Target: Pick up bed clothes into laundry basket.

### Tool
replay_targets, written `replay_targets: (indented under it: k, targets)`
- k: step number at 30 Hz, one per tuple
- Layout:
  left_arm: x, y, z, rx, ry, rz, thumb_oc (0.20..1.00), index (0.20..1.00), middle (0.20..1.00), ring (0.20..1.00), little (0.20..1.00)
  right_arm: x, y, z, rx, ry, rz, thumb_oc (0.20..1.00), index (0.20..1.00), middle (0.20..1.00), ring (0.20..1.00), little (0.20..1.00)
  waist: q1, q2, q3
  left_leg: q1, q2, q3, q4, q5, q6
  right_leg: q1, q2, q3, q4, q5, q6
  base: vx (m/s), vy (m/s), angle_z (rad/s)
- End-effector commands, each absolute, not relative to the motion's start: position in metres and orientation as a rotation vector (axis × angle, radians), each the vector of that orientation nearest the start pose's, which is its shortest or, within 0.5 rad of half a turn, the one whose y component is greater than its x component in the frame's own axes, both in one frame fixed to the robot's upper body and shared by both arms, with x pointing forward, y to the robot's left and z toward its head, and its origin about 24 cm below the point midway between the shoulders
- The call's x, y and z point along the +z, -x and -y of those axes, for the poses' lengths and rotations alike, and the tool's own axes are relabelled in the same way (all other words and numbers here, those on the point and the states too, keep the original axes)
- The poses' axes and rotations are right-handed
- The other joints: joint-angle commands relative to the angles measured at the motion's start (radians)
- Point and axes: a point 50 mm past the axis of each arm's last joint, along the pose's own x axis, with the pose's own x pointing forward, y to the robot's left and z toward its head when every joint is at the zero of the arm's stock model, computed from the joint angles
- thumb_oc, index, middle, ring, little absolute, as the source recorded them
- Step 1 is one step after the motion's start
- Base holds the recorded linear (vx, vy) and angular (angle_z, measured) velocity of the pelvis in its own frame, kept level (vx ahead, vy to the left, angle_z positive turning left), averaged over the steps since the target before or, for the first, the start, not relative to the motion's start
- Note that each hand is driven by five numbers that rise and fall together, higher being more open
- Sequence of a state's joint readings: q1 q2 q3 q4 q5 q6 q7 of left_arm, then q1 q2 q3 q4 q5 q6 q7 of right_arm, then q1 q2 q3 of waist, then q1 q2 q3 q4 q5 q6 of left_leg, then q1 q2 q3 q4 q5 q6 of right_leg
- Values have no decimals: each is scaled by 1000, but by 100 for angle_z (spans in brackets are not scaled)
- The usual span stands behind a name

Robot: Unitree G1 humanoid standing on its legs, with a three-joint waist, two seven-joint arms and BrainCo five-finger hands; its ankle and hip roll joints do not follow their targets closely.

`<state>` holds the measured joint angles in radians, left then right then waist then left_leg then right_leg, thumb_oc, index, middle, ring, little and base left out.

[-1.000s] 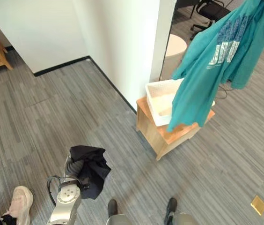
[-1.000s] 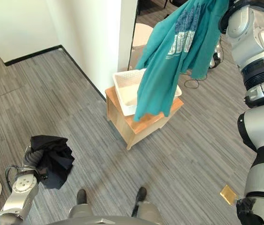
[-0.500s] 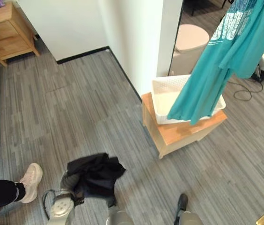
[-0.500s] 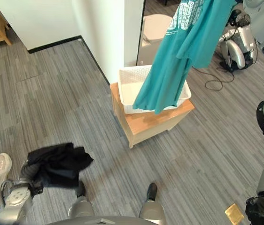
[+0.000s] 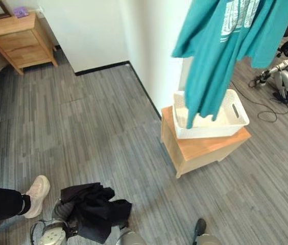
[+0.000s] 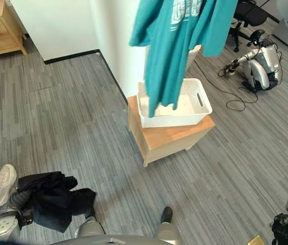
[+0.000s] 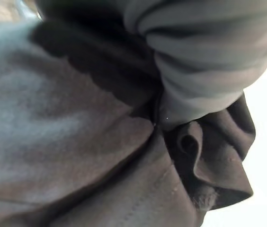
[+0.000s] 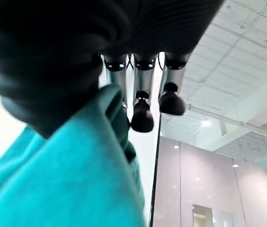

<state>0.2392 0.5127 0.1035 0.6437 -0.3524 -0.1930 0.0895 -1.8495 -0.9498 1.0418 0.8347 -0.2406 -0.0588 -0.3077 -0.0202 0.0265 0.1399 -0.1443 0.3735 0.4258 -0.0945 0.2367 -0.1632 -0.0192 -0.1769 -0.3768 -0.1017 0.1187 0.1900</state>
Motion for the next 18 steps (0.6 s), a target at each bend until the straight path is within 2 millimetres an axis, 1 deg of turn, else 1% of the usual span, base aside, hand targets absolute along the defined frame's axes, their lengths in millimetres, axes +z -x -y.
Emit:
replay_targets:
  k: [1, 6, 9, 10, 11, 12, 13, 15, 16, 17, 18]
  targets:
    - [-1, -165, -387, 530, -307, -362, 200, 200, 200, 200, 200, 512, -315, 196, -710, 1562, 930, 200, 200, 200, 200, 200, 35, -75, 20, 154, 129, 7, 16, 179, -99, -72, -33, -1, 21, -62, -2, -58, -31, 2]
    - [-4, -163, -394, 558, -314, -402, 200, 200, 200, 200, 200, 513, -317, 194, -722, 1582, 916, 200, 200, 200, 200, 200, 50, -48, 33, 134, 136, 0, 12, 214, -99, -89, -26, -2, 20, -65, -5, -8, -23, 2]
    - [-3, -162, -401, 571, -329, -425, 200, 200, 200, 200, 200, 517, -315, 194, -734, 1575, 919, 200, 200, 200, 200, 200, 54, -32, 31, 116, 135, -11, 9, 236, -99, -104, -20, -5, 20, -65, -7, 13, -41, -2]
    - [41, -226, -377, 490, -438, -201, 200, 200, 200, 200, 200, 503, -326, 174, -667, 1517, 963, 200, 200, 200, 200, 200, 20, -30, 30, 119, 139, 1, 8, 251, -99, -118, -12, 6, 21, -67, -8, 23, -33, 11]
    - [41, -227, -377, 489, -440, -201, 200, 200, 200, 200, 200, 503, -326, 175, -669, 1516, 961, 200, 200, 200, 200, 200, 22, -31, 28, 117, 140, 2, 8, 252, -99, -120, -11, 7, 21, -66, -9, 33, -44, 15]
    - [40, -218, -373, 483, -429, -187, 200, 200, 200, 200, 200, 511, -319, 183, -728, 1450, 973, 200, 200, 200, 200, 200, 36, -27, 19, 111, 142, -5, 7, 275, -99, -130, -4, 13, 20, -65, -12, 24, -37, 6]
    - [40, -215, -373, 497, -406, -175, 200, 200, 200, 200, 200, 515, -317, 185, -753, 1444, 970, 200, 200, 200, 200, 200, 37, -27, 13, 108, 143, -8, 7, 285, -99, -134, -1, 13, 20, -65, -13, 44, -45, -12]
    - [40, -211, -376, 523, -376, -171, 200, 200, 200, 200, 200, 523, -312, 186, -782, 1430, 976, 200, 200, 200, 200, 200, 38, -27, 6, 104, 145, -12, 13, 287, -99, -138, 5, 12, 20, -67, -13, 39, -20, -11]
    - [40, -211, -376, 524, -374, -170, 200, 200, 200, 200, 200, 524, -312, 185, -782, 1430, 978, 200, 200, 200, 200, 200, 37, -25, 6, 103, 145, -12, 13, 287, -99, -139, 6, 12, 20, -67, -13, 37, -23, 0]
    - [40, -211, -376, 524, -366, -171, 200, 200, 200, 200, 200, 530, -308, 184, -795, 1436, 978, 200, 200, 200, 200, 200, 35, -29, 3, 101, 148, -12, 21, 287, -99, -141, 7, 10, 21, -68, -14, 48, -23, -5]
    - [39, -211, -377, 529, -368, -177, 200, 200, 200, 200, 200, 531, -307, 181, -795, 1449, 982, 200, 200, 200, 200, 200, 33, -28, 0, 101, 149, -11, 27, 287, -99, -138, 11, 11, 21, -71, -14, 48, -23, -6]
